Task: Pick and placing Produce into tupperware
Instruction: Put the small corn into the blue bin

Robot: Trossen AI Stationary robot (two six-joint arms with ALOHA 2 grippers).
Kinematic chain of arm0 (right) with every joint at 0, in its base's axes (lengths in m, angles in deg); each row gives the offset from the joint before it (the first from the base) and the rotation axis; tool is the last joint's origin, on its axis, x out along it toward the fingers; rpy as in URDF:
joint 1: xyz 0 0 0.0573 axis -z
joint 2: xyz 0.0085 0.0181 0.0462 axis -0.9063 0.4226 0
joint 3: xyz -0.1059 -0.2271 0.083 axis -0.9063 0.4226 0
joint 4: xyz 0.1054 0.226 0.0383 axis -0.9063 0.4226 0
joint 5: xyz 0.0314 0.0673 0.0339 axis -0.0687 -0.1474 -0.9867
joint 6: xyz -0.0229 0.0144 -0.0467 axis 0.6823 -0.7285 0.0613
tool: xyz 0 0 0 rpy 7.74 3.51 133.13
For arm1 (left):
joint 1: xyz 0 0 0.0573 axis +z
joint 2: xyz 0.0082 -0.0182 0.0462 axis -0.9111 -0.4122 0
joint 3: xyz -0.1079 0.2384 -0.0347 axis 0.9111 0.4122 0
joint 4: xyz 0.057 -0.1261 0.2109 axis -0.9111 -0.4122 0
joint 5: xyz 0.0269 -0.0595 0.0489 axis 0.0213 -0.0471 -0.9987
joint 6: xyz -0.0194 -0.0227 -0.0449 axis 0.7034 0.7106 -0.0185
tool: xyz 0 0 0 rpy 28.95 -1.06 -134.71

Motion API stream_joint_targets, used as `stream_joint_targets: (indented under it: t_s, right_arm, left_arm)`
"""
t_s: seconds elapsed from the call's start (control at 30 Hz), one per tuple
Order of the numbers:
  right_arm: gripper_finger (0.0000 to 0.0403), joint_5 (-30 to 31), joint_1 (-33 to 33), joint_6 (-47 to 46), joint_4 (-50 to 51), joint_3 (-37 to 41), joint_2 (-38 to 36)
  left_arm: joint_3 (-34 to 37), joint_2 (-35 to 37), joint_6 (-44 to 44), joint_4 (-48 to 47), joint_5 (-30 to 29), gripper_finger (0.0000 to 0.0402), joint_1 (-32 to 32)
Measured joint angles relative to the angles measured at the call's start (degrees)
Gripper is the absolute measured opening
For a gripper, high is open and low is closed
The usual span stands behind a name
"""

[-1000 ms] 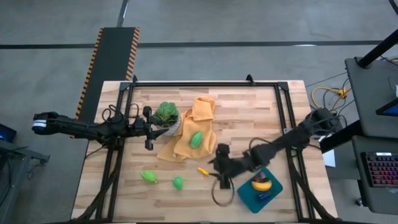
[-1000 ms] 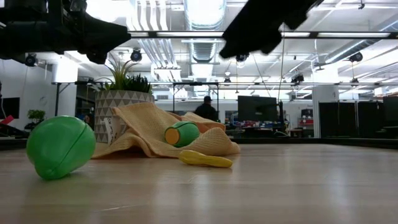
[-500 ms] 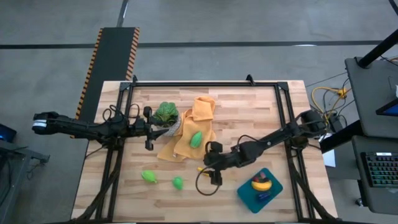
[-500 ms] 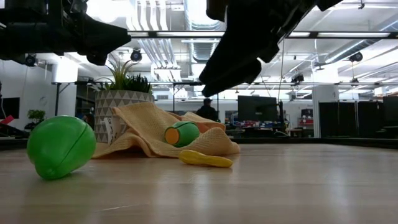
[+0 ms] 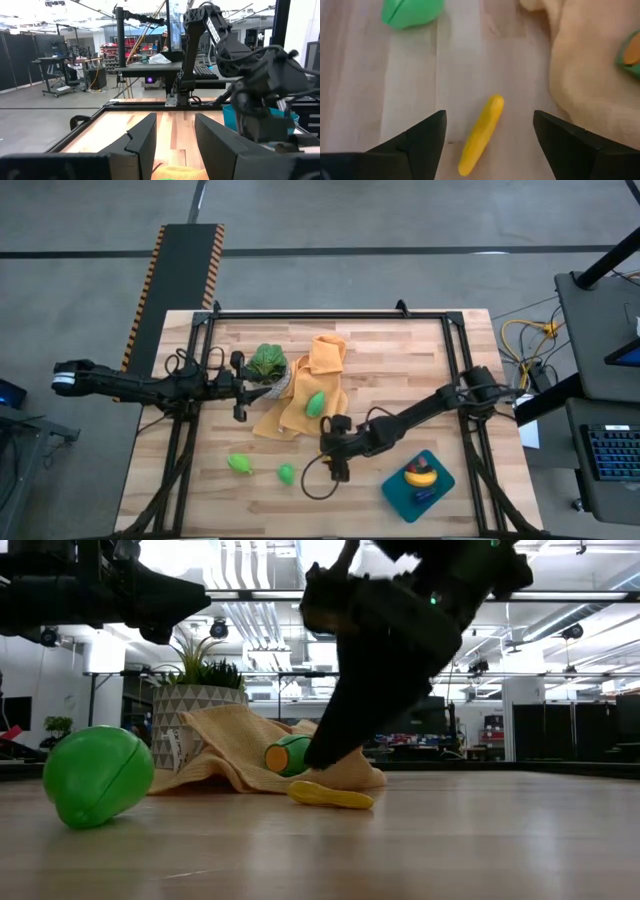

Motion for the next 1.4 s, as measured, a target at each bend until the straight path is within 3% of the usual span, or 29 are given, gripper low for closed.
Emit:
stream_joint_targets:
  t_s: [0.4, 0.7, 1.4]
  right_arm:
    - [0.0255, 0.0, 0.0, -0.4, 0.3, -0.9, 3.2]
    - [0.0205, 0.4, 0.0, -0.4, 0.9, -1.0, 4.5]
    - [0.0038, -1.7, -1.3, 1.7, 3.0, -0.6, 2.1]
  left_arm:
    - [0.2, 0.0, 0.0, 0.0, 0.0, 0.0121, 0.0]
    - [0.2, 0.0, 0.0, -0.1, 0.0, 0.0121, 0.0]
    - [0.2, 0.0, 0.0, -0.1, 0.0, 0.0121, 0.0]
